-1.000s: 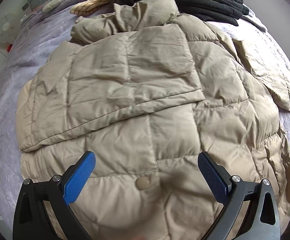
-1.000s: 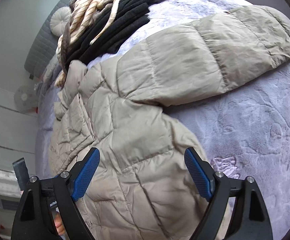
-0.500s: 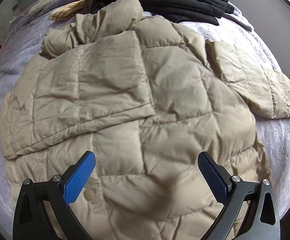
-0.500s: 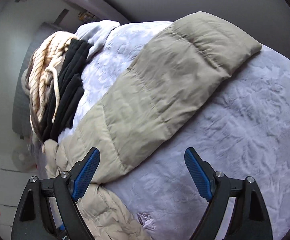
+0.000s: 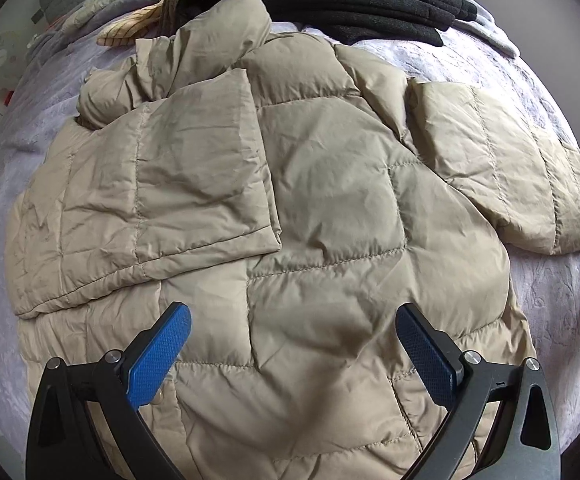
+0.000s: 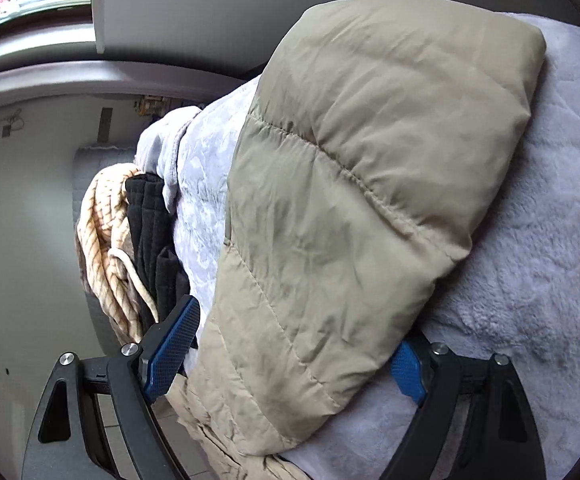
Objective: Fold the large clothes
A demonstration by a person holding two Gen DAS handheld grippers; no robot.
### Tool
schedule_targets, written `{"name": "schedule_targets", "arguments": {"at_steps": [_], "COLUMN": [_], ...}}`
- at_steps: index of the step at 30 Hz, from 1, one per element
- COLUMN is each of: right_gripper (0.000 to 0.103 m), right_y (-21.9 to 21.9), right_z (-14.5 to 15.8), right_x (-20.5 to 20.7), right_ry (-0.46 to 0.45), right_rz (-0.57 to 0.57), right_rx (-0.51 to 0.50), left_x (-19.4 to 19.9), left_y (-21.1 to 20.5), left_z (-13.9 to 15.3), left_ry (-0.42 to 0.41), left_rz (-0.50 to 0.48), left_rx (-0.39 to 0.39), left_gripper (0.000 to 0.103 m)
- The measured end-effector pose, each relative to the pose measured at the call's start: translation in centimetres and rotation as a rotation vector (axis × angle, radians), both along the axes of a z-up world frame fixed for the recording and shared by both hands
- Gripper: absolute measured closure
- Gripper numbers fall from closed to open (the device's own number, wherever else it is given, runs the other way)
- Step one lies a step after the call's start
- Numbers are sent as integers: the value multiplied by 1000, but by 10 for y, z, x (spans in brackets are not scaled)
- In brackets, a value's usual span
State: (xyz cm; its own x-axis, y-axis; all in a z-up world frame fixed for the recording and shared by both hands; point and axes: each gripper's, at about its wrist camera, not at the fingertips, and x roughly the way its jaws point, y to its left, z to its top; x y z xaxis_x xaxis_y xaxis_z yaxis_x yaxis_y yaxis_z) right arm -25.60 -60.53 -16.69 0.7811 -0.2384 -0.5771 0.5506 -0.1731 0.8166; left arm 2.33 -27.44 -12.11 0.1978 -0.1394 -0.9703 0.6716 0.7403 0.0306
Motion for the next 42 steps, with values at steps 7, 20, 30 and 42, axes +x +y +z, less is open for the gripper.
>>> {"name": "schedule_targets", "arguments": {"at_steps": [7, 20, 30, 42], "right_gripper": [95, 96, 95, 96], "right_y": [-3, 42, 175, 257], "right_z": [-11, 97, 138, 9], "right_x": [23, 153, 304, 397], "right_ry": [-128, -224, -19, 352], "right_rz": [14, 397, 848, 1068], "right_rx": [62, -244, -587, -492], "left_x": [3, 23, 56, 91], "left_y": [13, 47, 96, 147], "left_z": [7, 16, 11, 1], "left_ry": [-39, -89, -87, -74], "left_rz": [6, 70, 146, 235], "left_rx": [11, 44, 51, 55], "left_gripper": [0, 0, 0, 0]}}
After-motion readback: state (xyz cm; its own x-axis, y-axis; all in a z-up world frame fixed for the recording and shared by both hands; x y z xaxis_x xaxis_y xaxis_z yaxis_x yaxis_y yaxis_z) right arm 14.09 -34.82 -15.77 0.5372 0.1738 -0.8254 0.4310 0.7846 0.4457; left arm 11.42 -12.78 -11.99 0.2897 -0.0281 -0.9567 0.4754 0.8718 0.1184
